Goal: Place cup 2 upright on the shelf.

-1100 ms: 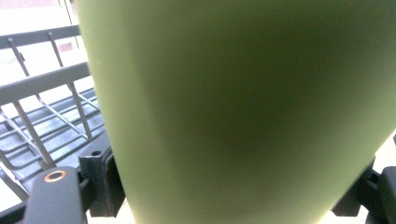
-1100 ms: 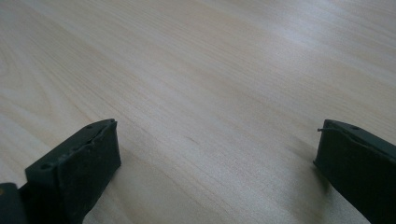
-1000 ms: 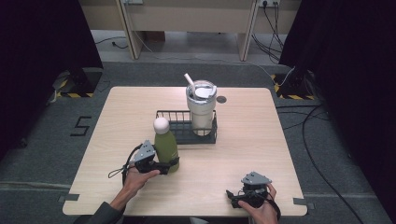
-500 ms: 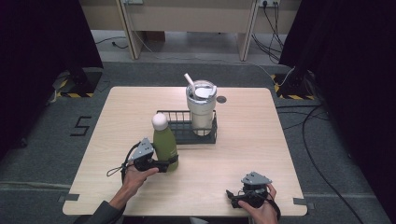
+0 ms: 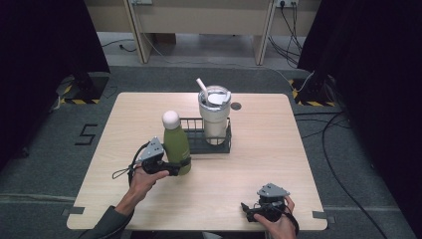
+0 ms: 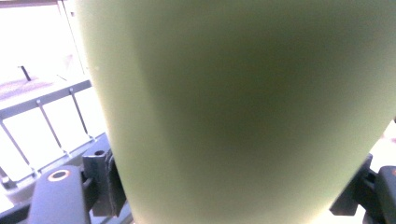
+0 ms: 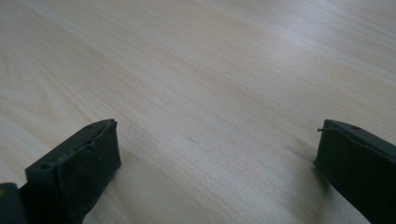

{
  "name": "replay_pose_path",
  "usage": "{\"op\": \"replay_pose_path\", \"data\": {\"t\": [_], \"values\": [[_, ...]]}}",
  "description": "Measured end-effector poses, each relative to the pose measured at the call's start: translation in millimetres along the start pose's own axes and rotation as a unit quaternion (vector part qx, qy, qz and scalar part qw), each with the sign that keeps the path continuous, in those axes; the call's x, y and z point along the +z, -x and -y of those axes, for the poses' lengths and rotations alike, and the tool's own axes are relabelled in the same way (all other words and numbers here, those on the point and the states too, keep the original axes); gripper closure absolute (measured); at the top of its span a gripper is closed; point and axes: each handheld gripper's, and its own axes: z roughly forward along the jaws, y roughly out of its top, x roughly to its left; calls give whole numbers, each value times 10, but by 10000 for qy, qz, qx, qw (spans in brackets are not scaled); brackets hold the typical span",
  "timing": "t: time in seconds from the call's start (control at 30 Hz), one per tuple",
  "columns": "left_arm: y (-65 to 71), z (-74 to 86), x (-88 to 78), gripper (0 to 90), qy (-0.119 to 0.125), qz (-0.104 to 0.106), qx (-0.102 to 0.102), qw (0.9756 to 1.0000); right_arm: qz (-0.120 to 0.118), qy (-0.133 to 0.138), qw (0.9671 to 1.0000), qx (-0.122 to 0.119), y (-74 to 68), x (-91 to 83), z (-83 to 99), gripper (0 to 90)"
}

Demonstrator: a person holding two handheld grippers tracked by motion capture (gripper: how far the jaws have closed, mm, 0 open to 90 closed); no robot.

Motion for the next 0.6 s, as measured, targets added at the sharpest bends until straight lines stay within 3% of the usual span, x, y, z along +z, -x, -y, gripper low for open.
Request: {"op": "replay_pose_path", "data": {"t": [0.33, 0.6], "values": [[-99, -285, -23, 203, 60, 130, -68, 9999, -4, -4, 10000, -5, 1, -1, 0, 4], [-239, -471, -23, 203, 83, 87, -136, 9998, -3, -5, 10000, -8, 2, -1, 0, 4]]}}
